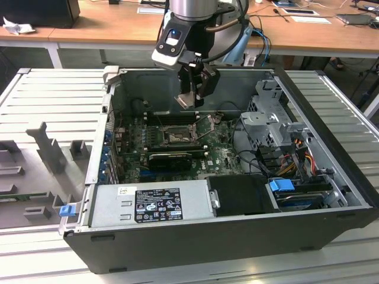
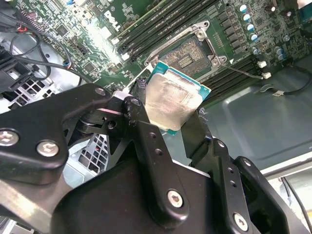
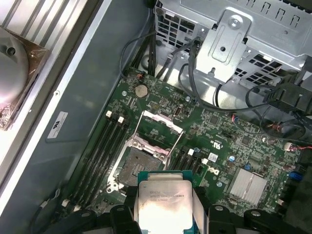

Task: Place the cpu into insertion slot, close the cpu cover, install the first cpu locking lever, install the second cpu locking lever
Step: 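Place the cpu into insertion slot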

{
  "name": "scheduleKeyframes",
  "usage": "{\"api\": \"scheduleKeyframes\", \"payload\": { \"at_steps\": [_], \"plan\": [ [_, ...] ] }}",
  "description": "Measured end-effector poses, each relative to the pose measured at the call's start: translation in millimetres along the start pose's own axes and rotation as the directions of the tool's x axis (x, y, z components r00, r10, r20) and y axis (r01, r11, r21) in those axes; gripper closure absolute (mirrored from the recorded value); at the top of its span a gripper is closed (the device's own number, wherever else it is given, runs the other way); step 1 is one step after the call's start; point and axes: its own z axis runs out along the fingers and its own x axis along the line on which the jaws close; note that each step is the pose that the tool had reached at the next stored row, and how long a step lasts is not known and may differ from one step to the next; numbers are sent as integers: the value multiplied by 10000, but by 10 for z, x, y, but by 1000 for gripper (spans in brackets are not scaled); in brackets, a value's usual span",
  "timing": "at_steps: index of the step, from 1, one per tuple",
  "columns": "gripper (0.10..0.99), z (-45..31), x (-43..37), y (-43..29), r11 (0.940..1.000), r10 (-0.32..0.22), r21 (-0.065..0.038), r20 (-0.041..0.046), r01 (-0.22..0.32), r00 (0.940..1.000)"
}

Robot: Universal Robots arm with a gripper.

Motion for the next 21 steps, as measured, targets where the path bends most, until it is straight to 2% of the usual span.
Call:
{"api": "scheduleKeyframes", "payload": {
  "at_steps": [11, 14, 16, 21],
  "plan": [
    [557, 21, 0, -2, 9993, 371, -8, 33, -371, 9993],
    [557, 45, -1, -5, 9967, 810, -18, 71, -810, 9967],
    [557, 68, 0, -9, 9929, 1191, -28, 102, -1191, 9928],
    [557, 104, 5, -25, 9896, 1436, -34, 124, -1435, 9896]
  ]
}}
